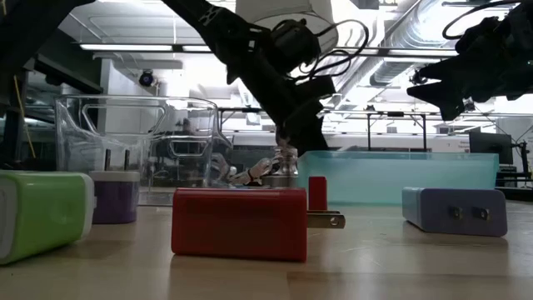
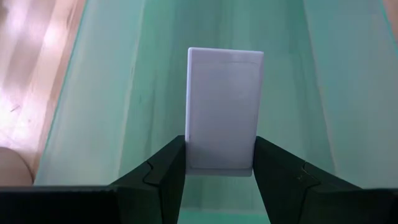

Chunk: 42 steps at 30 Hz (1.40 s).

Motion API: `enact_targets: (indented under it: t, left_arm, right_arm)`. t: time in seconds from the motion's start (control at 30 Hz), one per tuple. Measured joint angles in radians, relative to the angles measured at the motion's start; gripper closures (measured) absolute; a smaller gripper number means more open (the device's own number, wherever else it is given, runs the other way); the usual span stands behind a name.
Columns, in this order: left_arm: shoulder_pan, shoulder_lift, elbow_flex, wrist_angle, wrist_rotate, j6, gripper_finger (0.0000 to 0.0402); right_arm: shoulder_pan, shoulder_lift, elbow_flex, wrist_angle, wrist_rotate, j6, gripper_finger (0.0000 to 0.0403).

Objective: Pick & Place Office items
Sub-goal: Put the white timer into the green bin, then put the top blue timer into the green bin

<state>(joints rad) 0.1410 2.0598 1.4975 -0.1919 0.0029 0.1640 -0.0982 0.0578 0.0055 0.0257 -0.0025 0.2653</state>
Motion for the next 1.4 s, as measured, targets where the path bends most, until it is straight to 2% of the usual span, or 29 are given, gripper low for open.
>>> enact_targets:
  t: [1.03,1.4]
  left_arm:
    - [0.003,0.0,0.0,-0.029,0.006,-0.034,0.024]
    - [0.003,0.0,0.0,-0.029,0.006,-0.037,0.0218]
  right_arm:
    - [0.0,0.0,0.0,0.0,0.0,0.0,0.0182]
    - [0.0,0.0,0.0,0.0,0.0,0.0,0.0182]
